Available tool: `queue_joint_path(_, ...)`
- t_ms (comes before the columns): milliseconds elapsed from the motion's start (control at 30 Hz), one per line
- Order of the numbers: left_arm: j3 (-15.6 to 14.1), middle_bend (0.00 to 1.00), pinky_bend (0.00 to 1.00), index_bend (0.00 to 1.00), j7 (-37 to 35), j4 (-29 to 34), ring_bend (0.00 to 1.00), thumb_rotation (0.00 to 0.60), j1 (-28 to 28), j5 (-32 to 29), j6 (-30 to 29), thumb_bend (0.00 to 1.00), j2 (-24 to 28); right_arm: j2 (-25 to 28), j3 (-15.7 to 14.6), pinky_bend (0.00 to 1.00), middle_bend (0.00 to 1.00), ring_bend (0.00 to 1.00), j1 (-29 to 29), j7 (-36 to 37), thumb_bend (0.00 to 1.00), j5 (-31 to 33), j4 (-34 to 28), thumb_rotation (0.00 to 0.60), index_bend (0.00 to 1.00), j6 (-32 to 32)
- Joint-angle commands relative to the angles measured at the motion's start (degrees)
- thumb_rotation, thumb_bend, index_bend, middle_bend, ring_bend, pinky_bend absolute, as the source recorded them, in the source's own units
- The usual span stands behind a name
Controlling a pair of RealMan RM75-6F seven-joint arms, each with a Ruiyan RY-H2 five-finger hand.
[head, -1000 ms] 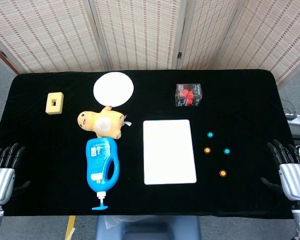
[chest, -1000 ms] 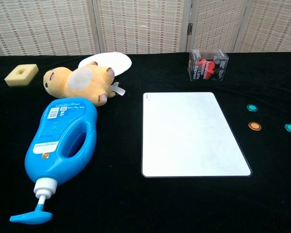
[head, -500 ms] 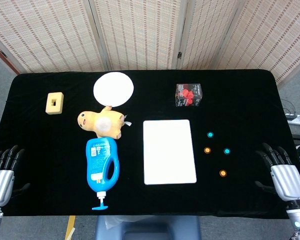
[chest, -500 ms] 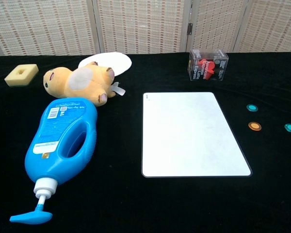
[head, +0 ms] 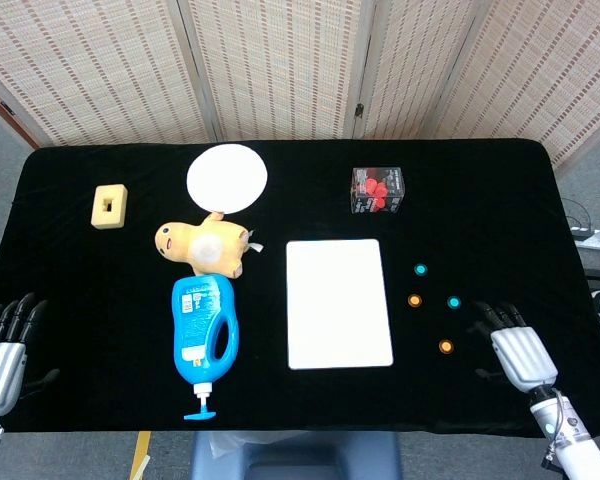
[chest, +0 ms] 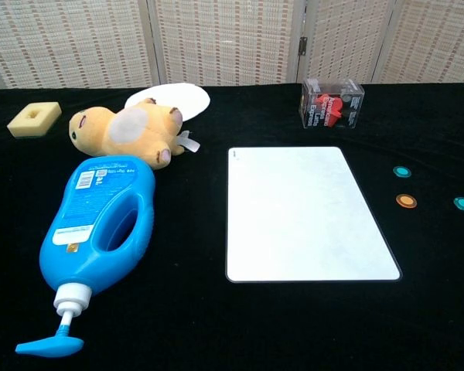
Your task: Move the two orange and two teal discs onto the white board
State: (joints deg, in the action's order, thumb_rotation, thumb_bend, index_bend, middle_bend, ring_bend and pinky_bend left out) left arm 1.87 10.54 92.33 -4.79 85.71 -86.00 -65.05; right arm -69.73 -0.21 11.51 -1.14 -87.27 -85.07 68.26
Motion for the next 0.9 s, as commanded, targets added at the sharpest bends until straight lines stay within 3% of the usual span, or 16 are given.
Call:
queue_joint_path(33,-0.1,0.0,0.0,0.0,0.0,0.1,0.0,0.6,0.0,-0.1,0.2,0.09,0.1,-1.4,0.3,0.0,0.1,0.13,1.5,0.4,0.19,0.7,1.4,0.6,0.37,-2.2)
queue_joint_path(433,-0.1,0.0,0.0,0.0,-0.7,-0.5,0.01,0.6,0.4,-0.3,0.1,0.09,0.0,-5.2,0.3,0.0,0.11,0.13,5.8,-0.2,0.3,2.4,5.1,0.6,0.41,-8.6)
queue_joint_path(900,-0.1,0.0,0.0,0.0,-1.1,-1.2,0.01,0.6,0.4,-0.4,0.3,0.09,-0.3,-7.3,-0.4,0.0,0.12,0.13,7.2,-1.0,0.33,4.1,7.6,0.6,0.43,-10.8)
